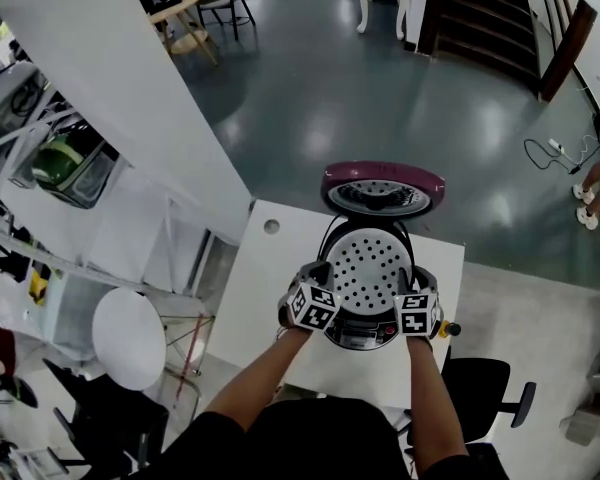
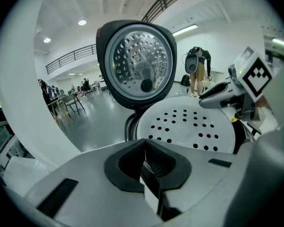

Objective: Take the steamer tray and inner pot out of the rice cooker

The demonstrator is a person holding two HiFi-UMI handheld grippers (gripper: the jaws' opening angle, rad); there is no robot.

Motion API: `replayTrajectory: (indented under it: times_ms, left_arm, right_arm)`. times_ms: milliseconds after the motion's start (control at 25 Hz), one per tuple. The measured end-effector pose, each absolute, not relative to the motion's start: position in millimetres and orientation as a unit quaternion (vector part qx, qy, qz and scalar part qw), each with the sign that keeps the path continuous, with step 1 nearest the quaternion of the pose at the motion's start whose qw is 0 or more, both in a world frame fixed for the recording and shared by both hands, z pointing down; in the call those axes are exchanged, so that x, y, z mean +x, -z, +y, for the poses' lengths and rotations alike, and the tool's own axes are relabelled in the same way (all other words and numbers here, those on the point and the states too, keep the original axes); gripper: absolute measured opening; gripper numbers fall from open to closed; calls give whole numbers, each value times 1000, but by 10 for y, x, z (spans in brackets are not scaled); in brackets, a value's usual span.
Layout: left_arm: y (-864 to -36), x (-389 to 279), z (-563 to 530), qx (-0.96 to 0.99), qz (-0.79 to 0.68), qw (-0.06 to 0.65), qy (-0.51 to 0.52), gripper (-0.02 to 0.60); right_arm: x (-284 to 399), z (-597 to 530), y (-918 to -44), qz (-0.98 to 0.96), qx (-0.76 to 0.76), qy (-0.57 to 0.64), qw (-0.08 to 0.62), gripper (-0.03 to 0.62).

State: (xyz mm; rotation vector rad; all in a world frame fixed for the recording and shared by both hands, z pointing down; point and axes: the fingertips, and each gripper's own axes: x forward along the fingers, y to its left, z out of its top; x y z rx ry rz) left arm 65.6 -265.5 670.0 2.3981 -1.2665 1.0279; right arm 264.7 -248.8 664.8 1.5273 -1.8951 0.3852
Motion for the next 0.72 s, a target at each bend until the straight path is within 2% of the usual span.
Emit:
replayTrajectory:
  times_ms: [320, 560, 600, 680, 720]
  left_arm:
    - [-6568, 698, -2529, 825, -442, 127, -329, 5]
    - [-6637, 698, -2487, 831, -438, 161, -304, 6]
    - [-6658, 700, -2499, 830, -437, 167, -304, 17]
    - [-6702, 717, -2549, 828, -438, 174, -305, 115]
    - [-6722, 725, -2583, 826, -440, 175, -305, 131]
  right_arm:
    - [2687, -2511, -6217, -733, 611, -128, 269, 51]
    - [2645, -2398, -6010, -745, 623, -96, 219, 38]
    - [2641, -2387, -6000, -745, 625, -93, 213, 38]
    - [2635, -2376, -5994, -749, 624, -90, 205, 38]
    - [2634, -2372, -5997, -750, 623, -90, 202, 38]
